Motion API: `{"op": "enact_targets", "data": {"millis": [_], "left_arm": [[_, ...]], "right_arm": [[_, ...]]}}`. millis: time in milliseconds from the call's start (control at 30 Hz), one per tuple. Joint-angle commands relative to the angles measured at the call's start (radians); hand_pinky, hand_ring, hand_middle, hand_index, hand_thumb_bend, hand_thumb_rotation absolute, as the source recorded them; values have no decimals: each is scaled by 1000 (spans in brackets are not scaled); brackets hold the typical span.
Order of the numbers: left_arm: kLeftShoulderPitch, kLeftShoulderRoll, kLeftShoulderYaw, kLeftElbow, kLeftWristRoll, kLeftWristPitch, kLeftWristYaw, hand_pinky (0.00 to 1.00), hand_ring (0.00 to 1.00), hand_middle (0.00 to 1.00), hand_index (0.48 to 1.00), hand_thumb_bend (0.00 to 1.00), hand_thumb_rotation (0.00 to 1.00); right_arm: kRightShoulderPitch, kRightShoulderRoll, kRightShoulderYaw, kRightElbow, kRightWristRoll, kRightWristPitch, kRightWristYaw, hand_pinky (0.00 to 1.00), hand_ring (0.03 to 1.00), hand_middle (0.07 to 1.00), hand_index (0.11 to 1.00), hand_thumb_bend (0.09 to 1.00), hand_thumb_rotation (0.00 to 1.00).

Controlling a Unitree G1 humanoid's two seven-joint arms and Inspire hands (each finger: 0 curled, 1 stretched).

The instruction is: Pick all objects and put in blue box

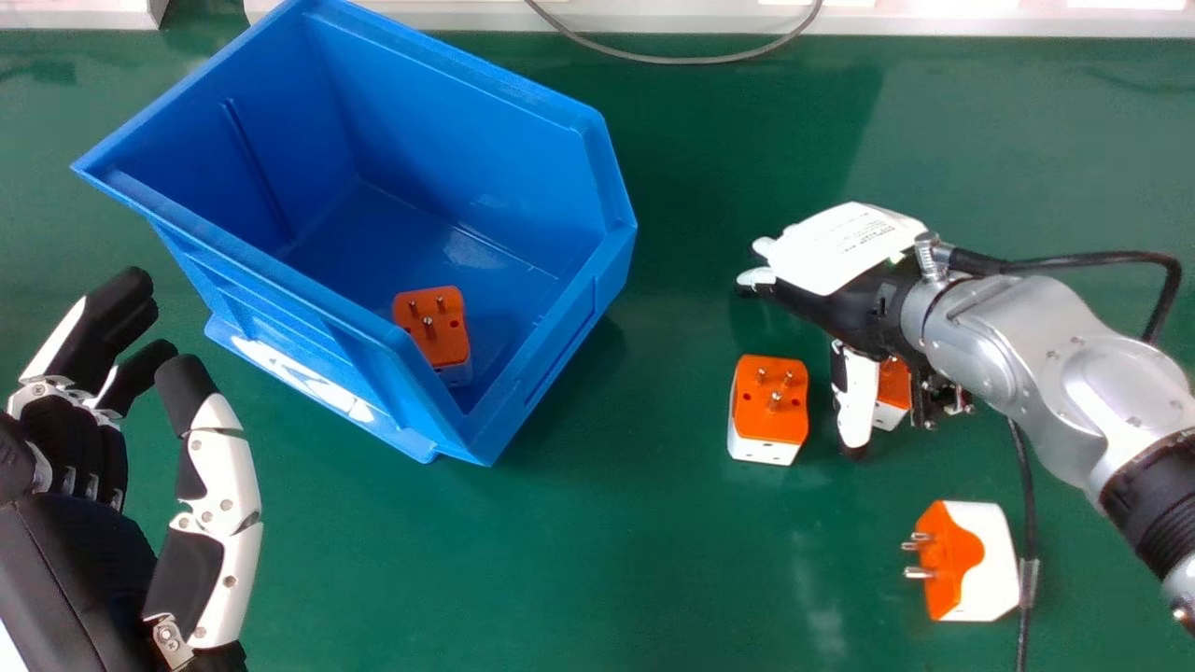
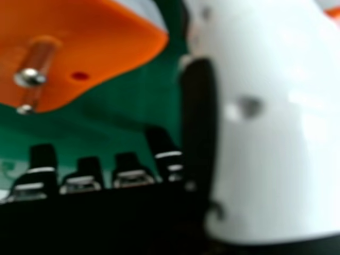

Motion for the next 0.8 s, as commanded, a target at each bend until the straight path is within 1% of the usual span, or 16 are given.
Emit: {"op": "enact_targets", "data": {"millis": [0, 133, 200, 267, 333, 433, 567, 600, 667, 733, 767], "left_arm": [[3, -75, -7, -19, 6, -9, 0, 687, 738, 725, 742, 248, 0], [1, -74, -9, -21, 1, -5, -4, 687, 737, 726, 744, 243, 0], [0, -76, -13, -22, -4, -6, -5, 686, 736, 723, 741, 242, 0], [-1, -79, -12, -23, 2, -4, -2, 686, 734, 720, 736, 245, 0], [-1, -79, -9, -24, 8, -2, -1, 688, 736, 719, 735, 248, 0], [-1, -79, -10, -25, 8, 2, -1, 687, 736, 719, 736, 253, 0], [1, -72, -9, -29, 10, 7, -6, 682, 738, 724, 743, 242, 0], [-1, -72, -9, -28, 9, 5, -6, 681, 737, 724, 743, 241, 0], [-3, -72, -5, -27, 11, 5, -6, 684, 738, 722, 740, 242, 0], [-4, -76, -4, -28, 16, 7, -2, 683, 736, 719, 737, 245, 0], [-3, -75, -3, -28, 18, 7, -1, 680, 734, 718, 735, 247, 0]], "right_arm": [[7, -27, -4, -31, 16, 12, 50, 890, 1000, 1000, 899, 1000, 167], [33, -36, -1, -76, 22, 28, 84, 889, 1000, 1000, 917, 1000, 179], [43, -39, 1, -91, 21, 46, 108, 900, 1000, 1000, 933, 1000, 187], [54, -43, -3, -109, 24, 68, 130, 905, 1000, 1000, 945, 1000, 182], [66, -50, -7, -127, 25, 89, 145, 915, 1000, 1000, 955, 1000, 179], [84, -60, -10, -135, 25, 108, 137, 913, 1000, 1000, 960, 1000, 194], [107, -77, -24, -151, 38, 121, 132, 895, 1000, 1000, 968, 1000, 196], [113, -81, -30, -156, 44, 123, 129, 892, 1000, 1000, 968, 1000, 195], [124, -89, -42, -162, 54, 123, 122, 897, 1000, 1000, 968, 1000, 183], [130, -94, -47, -160, 59, 124, 117, 907, 1000, 1000, 968, 1000, 177], [132, -96, -49, -159, 63, 124, 115, 919, 1000, 1000, 968, 1000, 173]]}}
